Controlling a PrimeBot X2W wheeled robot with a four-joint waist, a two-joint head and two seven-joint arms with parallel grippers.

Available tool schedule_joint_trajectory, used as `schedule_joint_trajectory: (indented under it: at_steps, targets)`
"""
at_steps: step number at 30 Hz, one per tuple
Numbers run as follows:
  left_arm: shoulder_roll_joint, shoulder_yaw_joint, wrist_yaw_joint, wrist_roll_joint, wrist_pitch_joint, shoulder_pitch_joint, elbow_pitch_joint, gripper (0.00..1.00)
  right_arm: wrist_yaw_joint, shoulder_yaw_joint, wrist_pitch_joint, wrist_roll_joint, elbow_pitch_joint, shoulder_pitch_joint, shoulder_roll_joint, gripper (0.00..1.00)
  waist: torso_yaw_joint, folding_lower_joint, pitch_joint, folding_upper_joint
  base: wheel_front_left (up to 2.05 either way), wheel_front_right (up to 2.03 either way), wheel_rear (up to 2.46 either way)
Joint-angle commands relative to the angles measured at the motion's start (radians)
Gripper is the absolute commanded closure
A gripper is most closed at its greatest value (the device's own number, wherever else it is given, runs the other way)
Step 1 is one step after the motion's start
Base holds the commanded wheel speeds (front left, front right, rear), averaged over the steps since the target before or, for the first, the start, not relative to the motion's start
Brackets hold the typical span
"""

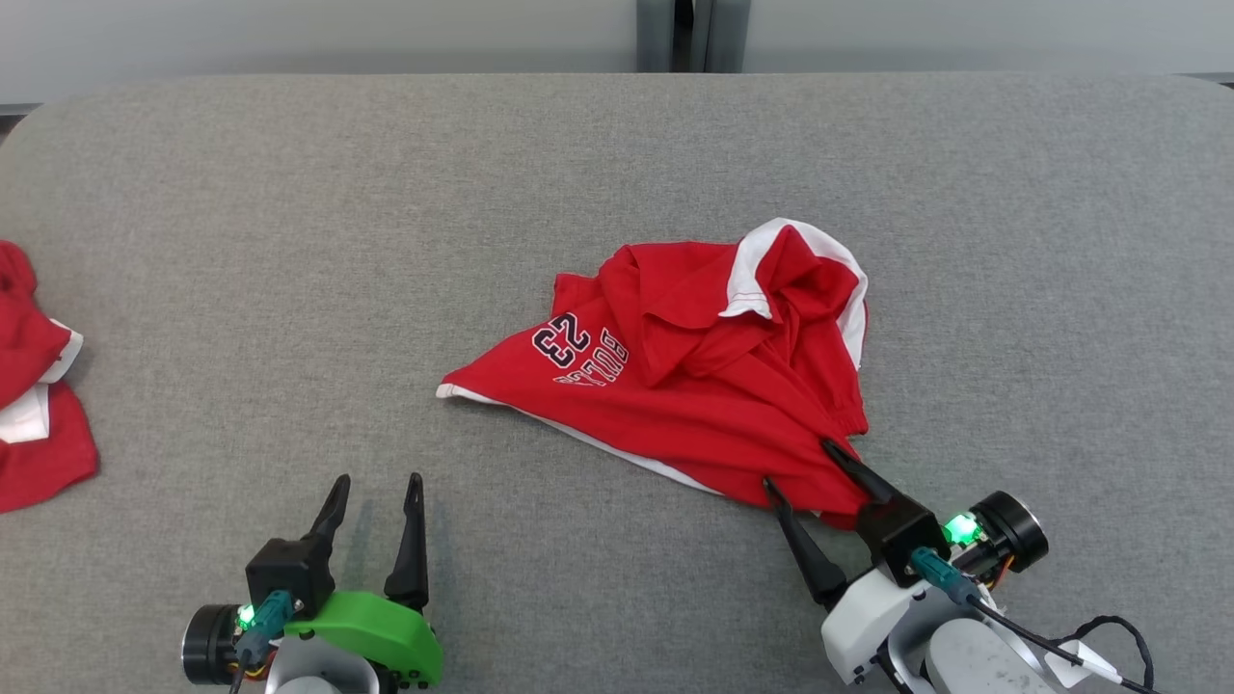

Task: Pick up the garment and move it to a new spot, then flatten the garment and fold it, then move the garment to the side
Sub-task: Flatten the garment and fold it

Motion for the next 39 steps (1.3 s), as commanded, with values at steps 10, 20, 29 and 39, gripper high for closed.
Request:
schedule_joint_trajectory:
  at_steps: [10,20,29,39]
  targets:
    - [0.001,-0.033,0.008,-0.023,0.0,-0.002,-0.024,0.0,-0.001,-0.02,-0.003,0.043,0.021,-0.086,0.012,1.0,0.029,-0.0001,0.024,0.0,0.0,0.0,0.0]
    - [0.001,-0.087,-0.005,-0.028,0.0,-0.054,-0.025,0.0,-0.001,-0.08,0.021,0.093,0.115,-0.268,-0.052,1.0,0.077,-0.0001,0.087,0.0,0.0,0.0,0.0]
    - [0.001,-0.141,-0.009,-0.039,0.0,-0.103,-0.018,0.0,-0.001,-0.104,0.06,0.077,0.362,-0.406,-0.108,0.0,0.139,-0.0001,0.158,0.0,0.0,0.0,0.0]
    - [0.002,-0.11,0.003,-0.028,0.0,-0.076,-0.03,0.0,-0.002,-0.293,-0.002,0.087,0.242,-0.35,-0.048,0.0,0.083,-0.0001,0.106,0.0,0.0,0.0,0.0]
